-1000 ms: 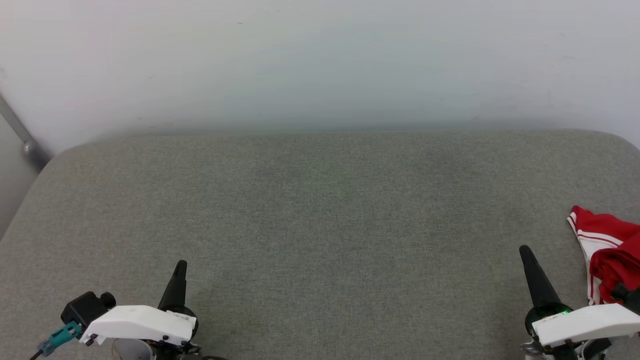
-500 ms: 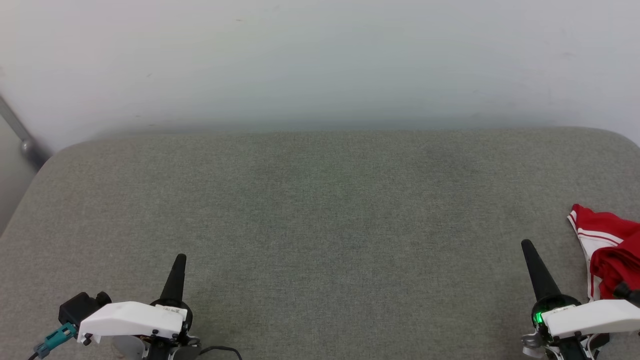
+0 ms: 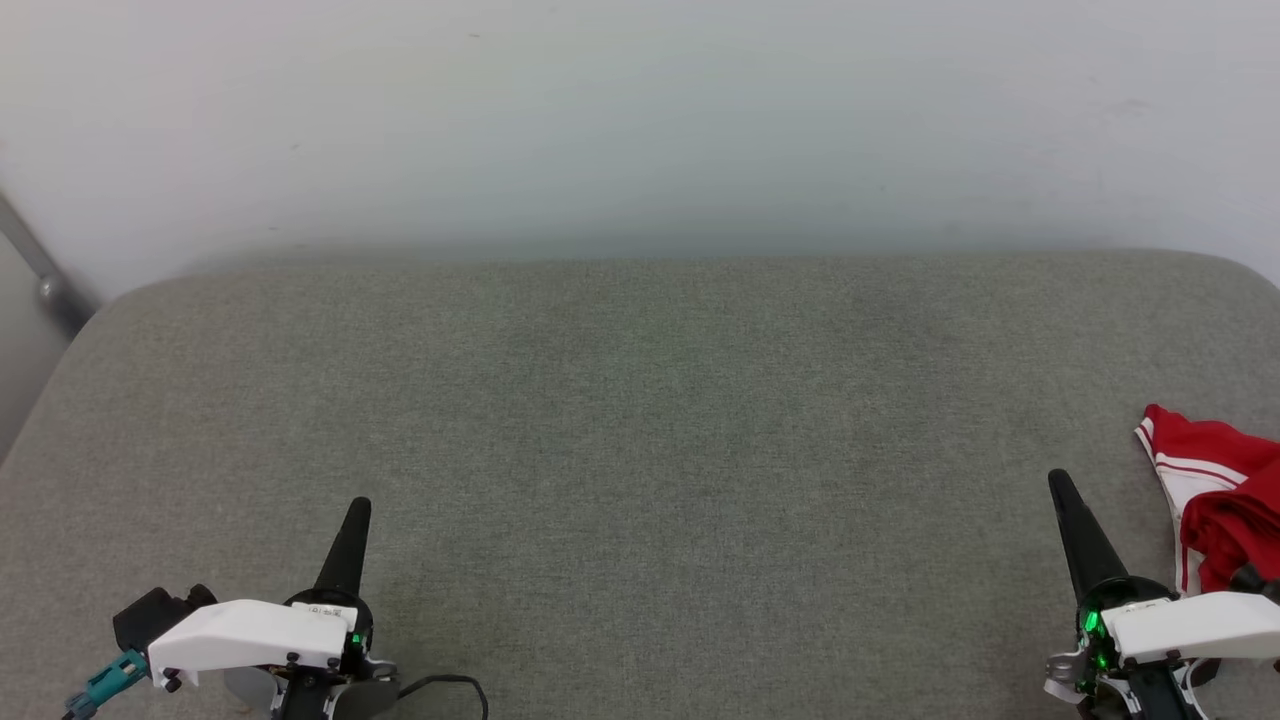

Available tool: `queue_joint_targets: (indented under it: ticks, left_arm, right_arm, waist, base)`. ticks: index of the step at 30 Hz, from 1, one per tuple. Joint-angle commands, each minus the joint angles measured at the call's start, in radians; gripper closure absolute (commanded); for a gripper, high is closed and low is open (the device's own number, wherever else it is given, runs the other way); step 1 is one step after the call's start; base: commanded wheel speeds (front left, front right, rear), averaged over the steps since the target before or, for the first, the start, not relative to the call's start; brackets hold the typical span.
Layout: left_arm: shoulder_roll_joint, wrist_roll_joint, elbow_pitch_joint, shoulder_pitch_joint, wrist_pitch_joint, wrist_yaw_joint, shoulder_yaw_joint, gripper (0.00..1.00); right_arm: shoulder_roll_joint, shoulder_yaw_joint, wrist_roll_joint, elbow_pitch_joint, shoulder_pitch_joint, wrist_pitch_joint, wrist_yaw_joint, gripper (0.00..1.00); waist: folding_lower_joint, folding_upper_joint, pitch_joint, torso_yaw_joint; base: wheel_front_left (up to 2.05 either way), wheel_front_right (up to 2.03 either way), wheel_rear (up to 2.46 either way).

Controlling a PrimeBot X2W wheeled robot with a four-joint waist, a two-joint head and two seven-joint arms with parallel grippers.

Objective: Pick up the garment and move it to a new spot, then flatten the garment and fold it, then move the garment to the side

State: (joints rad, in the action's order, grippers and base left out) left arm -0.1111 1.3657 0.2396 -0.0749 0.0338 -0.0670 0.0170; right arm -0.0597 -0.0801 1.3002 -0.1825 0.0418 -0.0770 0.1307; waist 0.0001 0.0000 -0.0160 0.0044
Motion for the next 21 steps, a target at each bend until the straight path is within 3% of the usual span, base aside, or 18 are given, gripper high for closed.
queue_joint_targets:
  ticks: [1,21]
  left_arm:
    - [0.005,0.022,-0.003,-0.022,0.008,-0.009,0.013,1.00]
    - [0.037,0.147,0.002,-0.032,0.050,-0.042,0.061,1.00]
  right_arm:
    - [-0.005,-0.002,0.029,0.000,0.025,-0.003,0.000,1.00]
    - [-0.003,-0.013,0.193,-0.035,0.051,-0.018,0.000,1.00]
  waist:
    - [0.0000,0.0000,0.001,0.000]
    - [0.0000,0.0000,0.010,-0.002]
  base:
    - [0.00,0.00,0.00]
    - [0.00,0.00,0.00]
